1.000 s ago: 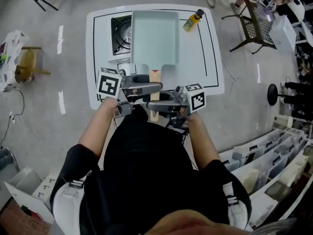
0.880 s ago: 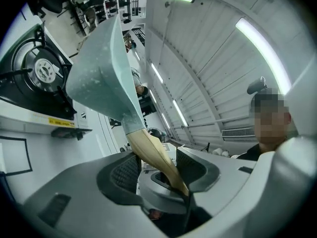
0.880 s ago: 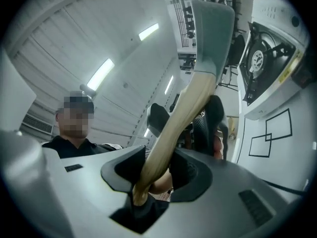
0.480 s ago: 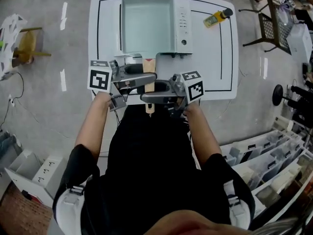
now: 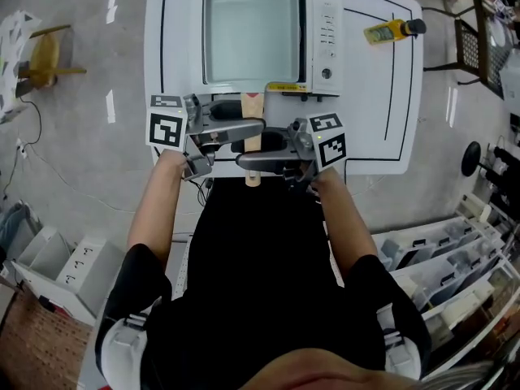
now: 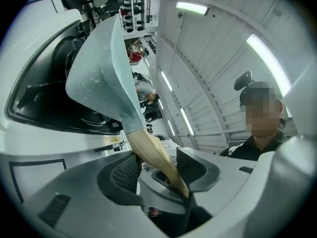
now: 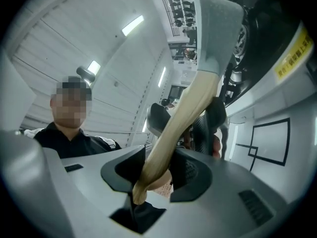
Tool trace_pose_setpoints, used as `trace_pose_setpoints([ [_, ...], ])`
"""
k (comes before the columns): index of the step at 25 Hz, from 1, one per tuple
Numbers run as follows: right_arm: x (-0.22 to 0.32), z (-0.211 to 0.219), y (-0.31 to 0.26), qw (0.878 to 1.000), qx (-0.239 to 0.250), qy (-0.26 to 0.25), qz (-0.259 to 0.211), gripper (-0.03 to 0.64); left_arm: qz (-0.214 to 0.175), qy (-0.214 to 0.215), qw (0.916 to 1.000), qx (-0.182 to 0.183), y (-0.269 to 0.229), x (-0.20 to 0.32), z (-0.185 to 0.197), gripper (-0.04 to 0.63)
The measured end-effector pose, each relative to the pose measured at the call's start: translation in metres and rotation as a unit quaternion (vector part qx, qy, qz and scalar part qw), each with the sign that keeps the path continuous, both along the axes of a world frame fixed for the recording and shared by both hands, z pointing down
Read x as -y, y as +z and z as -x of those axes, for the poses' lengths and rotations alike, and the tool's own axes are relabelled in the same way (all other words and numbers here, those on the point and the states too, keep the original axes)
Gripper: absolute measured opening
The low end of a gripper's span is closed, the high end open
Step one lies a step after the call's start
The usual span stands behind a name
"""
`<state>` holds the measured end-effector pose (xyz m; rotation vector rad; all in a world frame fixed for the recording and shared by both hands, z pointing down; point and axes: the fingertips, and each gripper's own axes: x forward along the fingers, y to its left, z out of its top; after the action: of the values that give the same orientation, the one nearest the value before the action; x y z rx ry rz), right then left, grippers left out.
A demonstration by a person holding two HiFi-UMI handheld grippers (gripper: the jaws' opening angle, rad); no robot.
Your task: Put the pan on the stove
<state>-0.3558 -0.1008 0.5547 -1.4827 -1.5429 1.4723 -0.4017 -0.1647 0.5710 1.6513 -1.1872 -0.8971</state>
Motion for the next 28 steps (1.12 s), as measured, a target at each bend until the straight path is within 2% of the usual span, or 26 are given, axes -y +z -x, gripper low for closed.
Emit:
trace_pose_setpoints([
  [13, 0.003, 0.015, 0.015, 1.000, -0.013, 0.013, -0.001, 0.155, -0.008, 0.009, 0.9999, -0.008, 0.015, 0.003, 0.012, 0.235],
  [20, 0.003, 0.015, 0.014, 0.999, -0.027, 0.021, 0.021, 0.149, -0.010, 0.006, 0.9998, -0.016, 0.014, 0.002, 0.013, 0.235],
  [23, 0.003, 0.017, 0.014, 0.999, -0.035, 0.021, 0.025, 0.147, -0.014, 0.008, 0.9995, -0.028, 0.013, 0.001, 0.015, 0.235],
  [28, 0.005, 0.019, 0.013, 0.999, -0.037, 0.018, 0.031, 0.143, -0.033, -0.001, 0.9992, -0.023, 0.012, 0.001, 0.016, 0.239],
])
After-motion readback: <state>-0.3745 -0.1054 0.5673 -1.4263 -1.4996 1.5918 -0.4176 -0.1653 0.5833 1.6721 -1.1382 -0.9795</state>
